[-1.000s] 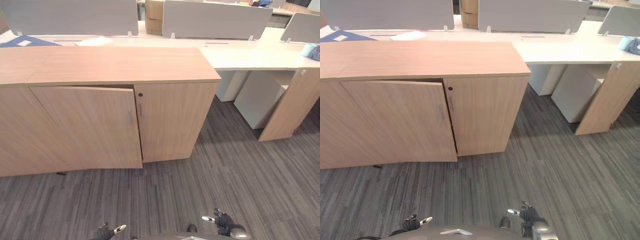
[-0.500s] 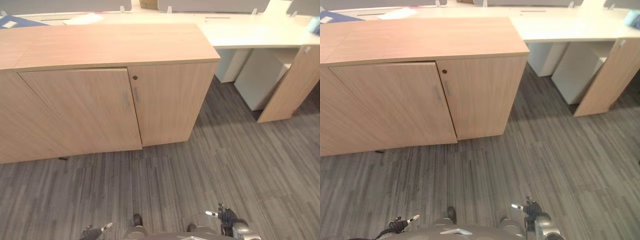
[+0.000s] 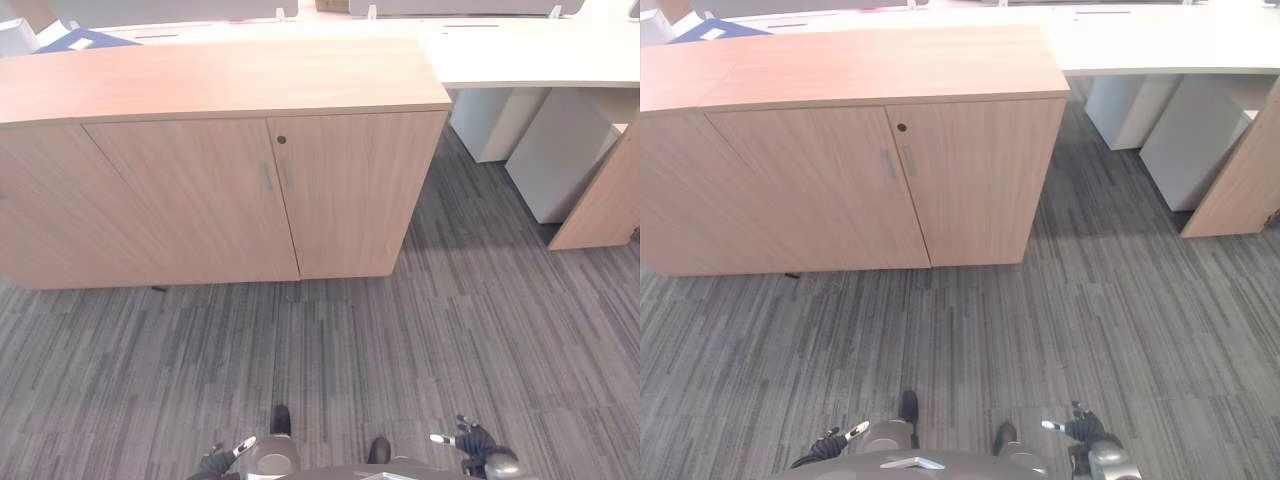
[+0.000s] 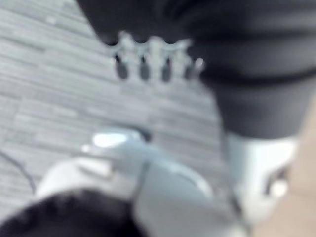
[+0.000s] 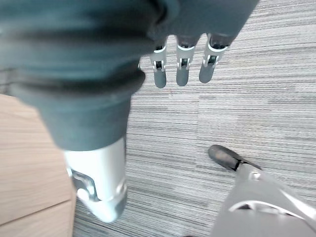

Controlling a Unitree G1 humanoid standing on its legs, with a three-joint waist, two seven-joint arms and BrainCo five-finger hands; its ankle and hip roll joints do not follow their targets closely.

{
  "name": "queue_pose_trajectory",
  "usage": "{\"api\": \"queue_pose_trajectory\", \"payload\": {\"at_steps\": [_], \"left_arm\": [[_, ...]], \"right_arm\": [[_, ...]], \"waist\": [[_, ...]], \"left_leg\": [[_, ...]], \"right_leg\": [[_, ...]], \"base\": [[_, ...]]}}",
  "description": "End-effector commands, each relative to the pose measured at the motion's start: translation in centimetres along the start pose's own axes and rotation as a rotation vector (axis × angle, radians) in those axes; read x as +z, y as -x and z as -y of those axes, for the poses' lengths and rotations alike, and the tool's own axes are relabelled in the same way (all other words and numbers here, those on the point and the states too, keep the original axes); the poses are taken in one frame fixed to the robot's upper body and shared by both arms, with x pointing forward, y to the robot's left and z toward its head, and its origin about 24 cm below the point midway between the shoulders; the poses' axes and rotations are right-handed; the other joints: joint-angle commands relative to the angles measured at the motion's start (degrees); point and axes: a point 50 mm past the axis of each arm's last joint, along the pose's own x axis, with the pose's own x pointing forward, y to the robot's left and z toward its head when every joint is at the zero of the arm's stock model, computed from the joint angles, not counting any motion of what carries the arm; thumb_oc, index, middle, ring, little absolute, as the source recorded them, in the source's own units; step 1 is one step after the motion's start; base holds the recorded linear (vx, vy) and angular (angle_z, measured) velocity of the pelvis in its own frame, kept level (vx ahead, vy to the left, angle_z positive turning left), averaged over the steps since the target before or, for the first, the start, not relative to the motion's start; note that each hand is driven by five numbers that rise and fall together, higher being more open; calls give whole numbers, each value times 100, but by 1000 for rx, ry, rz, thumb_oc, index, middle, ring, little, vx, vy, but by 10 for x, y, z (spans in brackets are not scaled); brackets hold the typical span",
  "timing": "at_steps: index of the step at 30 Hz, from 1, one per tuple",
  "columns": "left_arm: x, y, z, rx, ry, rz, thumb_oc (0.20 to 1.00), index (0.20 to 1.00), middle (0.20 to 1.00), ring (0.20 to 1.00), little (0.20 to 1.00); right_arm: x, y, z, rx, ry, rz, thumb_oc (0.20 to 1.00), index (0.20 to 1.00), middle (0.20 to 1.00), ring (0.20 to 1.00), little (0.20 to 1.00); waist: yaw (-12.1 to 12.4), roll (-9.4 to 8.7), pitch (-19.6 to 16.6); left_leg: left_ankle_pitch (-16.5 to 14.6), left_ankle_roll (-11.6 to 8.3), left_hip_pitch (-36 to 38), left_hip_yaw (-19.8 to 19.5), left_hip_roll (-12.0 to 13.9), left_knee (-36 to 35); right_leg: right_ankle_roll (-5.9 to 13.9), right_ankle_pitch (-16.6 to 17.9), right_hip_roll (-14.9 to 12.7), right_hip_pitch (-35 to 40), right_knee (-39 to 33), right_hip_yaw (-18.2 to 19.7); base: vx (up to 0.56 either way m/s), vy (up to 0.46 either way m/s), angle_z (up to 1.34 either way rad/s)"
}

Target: Put the empty folder in the office cabinet

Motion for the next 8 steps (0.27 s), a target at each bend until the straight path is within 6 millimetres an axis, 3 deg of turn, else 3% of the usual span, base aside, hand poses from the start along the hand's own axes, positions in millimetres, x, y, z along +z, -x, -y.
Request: {"api": "queue_pose_trajectory", "payload": {"at_steps": [1,5,6,8], "left_arm": [[23,-2,-8,0,-54,56,1000,1000,1000,1000,1000],[23,-2,-8,0,-54,56,1000,1000,1000,1000,1000],[21,0,-14,5,-83,47,1000,1000,1000,1000,1000],[21,0,-14,10,-66,50,1000,1000,1000,1000,1000]], "right_arm": [[19,-5,2,-22,-16,50,1000,1000,1000,1000,1000],[19,-5,2,-22,-16,50,1000,1000,1000,1000,1000],[16,-5,3,-17,-60,50,1000,1000,1000,1000,1000],[15,-5,1,-2,-36,52,1000,1000,1000,1000,1000]], "waist": [[-67,59,6],[-67,59,6],[-133,147,-74],[-120,141,-95]], "left_leg": [[-494,496,514,-78,-376,-752],[-494,496,514,-78,-376,-752],[-281,466,712,-253,-298,-1330],[-300,482,729,-267,-325,-1346]], "right_leg": [[452,251,342,-56,193,172],[452,251,342,-56,193,172],[505,262,420,-130,197,334],[512,259,417,-107,158,348]], "base": [[6,63,19],[12,48,12],[42,146,0],[24,97,-3]]}}
